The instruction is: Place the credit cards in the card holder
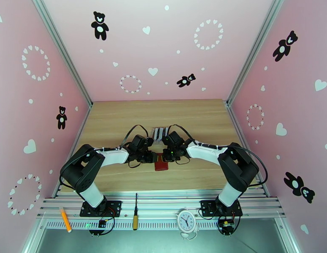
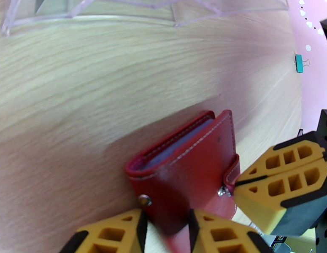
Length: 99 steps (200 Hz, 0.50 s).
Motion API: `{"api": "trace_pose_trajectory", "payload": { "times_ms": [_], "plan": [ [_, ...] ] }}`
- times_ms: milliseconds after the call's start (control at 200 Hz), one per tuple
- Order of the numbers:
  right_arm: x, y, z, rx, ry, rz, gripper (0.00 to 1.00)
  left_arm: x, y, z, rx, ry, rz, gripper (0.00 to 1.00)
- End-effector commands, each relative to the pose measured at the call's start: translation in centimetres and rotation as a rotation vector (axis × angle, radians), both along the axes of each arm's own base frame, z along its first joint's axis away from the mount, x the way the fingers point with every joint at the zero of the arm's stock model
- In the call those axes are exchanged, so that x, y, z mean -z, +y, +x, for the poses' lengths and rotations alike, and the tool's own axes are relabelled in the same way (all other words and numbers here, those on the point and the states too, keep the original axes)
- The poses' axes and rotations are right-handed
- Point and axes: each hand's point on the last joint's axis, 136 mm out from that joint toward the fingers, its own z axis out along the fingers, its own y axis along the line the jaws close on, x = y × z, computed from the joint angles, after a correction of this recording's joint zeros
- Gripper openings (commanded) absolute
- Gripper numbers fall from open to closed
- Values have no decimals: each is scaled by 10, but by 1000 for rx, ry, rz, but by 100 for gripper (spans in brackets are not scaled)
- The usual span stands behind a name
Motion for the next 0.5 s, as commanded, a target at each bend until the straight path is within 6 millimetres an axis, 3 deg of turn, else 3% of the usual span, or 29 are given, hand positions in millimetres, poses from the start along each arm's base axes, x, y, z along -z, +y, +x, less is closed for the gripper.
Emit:
{"api": "trace_pose_trajectory", "payload": {
  "times_ms": [0, 491],
  "plan": [
    [5, 2, -4, -7, 18, -9, 5, 19, 7, -6, -3, 39, 66, 36],
    [16, 7, -11, -25, 31, -49, 6, 23, 7, -7, -1, 52, 69, 36]
  ]
}}
